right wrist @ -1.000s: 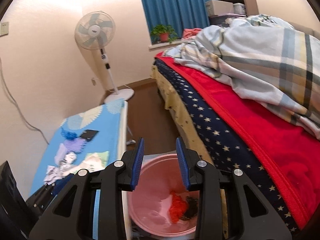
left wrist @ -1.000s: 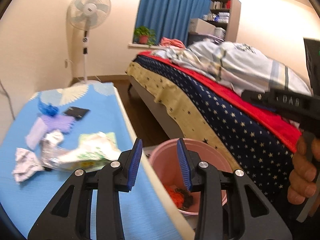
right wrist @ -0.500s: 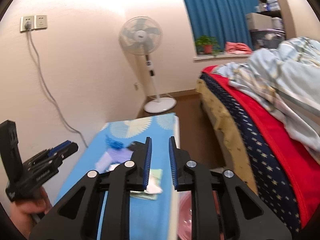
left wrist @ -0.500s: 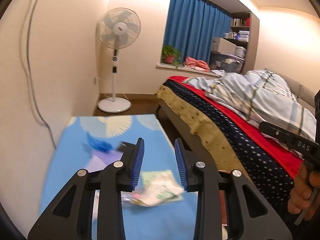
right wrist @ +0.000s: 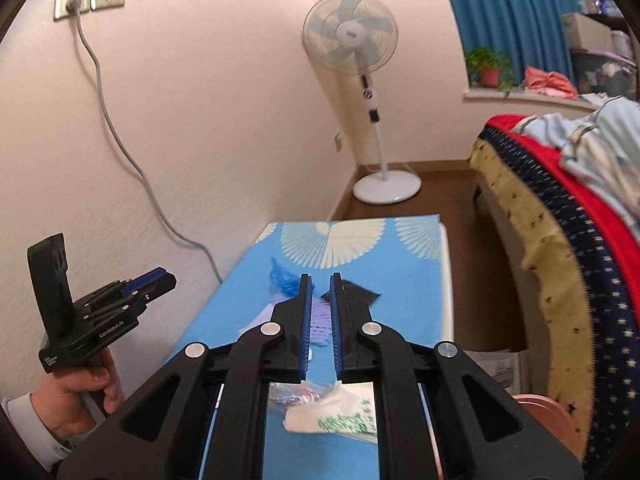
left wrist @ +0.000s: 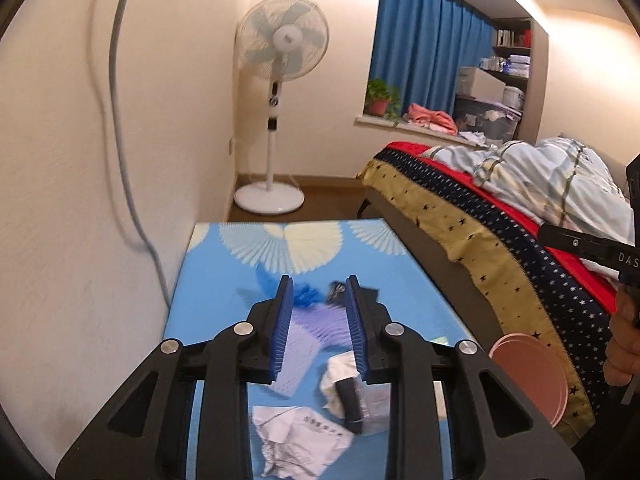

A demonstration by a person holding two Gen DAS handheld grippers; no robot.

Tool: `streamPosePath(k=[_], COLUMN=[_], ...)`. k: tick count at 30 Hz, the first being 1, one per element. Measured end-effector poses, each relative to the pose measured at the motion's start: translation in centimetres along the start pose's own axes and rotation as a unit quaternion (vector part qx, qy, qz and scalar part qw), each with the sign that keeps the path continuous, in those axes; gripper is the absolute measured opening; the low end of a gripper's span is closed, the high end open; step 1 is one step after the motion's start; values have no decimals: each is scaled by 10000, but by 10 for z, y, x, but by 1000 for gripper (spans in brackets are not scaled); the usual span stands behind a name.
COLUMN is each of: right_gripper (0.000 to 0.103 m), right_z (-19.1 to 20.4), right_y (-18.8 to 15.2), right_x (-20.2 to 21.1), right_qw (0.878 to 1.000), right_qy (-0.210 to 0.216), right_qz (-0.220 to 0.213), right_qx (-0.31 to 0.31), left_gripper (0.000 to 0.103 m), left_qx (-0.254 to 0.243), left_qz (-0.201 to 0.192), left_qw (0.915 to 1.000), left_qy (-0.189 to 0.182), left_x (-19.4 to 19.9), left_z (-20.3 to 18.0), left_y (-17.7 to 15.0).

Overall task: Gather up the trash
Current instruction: 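Move both open tools back over the lavender foam nets on the table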

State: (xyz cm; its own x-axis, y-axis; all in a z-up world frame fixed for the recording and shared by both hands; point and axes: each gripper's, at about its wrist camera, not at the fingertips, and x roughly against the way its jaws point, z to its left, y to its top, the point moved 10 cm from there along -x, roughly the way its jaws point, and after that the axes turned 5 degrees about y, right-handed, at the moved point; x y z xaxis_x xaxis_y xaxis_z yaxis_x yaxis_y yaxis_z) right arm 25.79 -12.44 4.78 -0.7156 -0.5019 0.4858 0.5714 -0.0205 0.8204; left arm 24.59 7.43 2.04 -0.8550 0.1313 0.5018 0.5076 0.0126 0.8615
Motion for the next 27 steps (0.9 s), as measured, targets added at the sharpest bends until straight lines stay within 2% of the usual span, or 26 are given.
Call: streamPosePath(k=[4, 9, 15, 23, 27], right_gripper=[9, 9, 10, 11, 20], right_z=[2, 1, -2, -11, -24], right_y=[-12, -34, -58, -83, -98], right_x=[-40, -84, -129, -182, -202], right_qw=[9997, 9987, 9965, 9893, 9809], right_qy=[79, 49, -11, -128, -231], right_qz=[231, 498, 809, 1289, 1633], right_qx=[-58, -132, -187, -668, -1030], left_gripper=[27, 27, 27, 27, 27], left_qx=[-320, -399, -221, -31, 153], left_qz=[266, 662, 981, 1306, 1458], left_qw=[9991, 9968, 9945, 9912, 9887], left_qy=[-26, -203, -288, -236, -326], left_x=[-31, -65, -91, -123, -133], left_z=[9, 17, 30, 52, 57], left_y=[-26, -55, -82, -105, -113])
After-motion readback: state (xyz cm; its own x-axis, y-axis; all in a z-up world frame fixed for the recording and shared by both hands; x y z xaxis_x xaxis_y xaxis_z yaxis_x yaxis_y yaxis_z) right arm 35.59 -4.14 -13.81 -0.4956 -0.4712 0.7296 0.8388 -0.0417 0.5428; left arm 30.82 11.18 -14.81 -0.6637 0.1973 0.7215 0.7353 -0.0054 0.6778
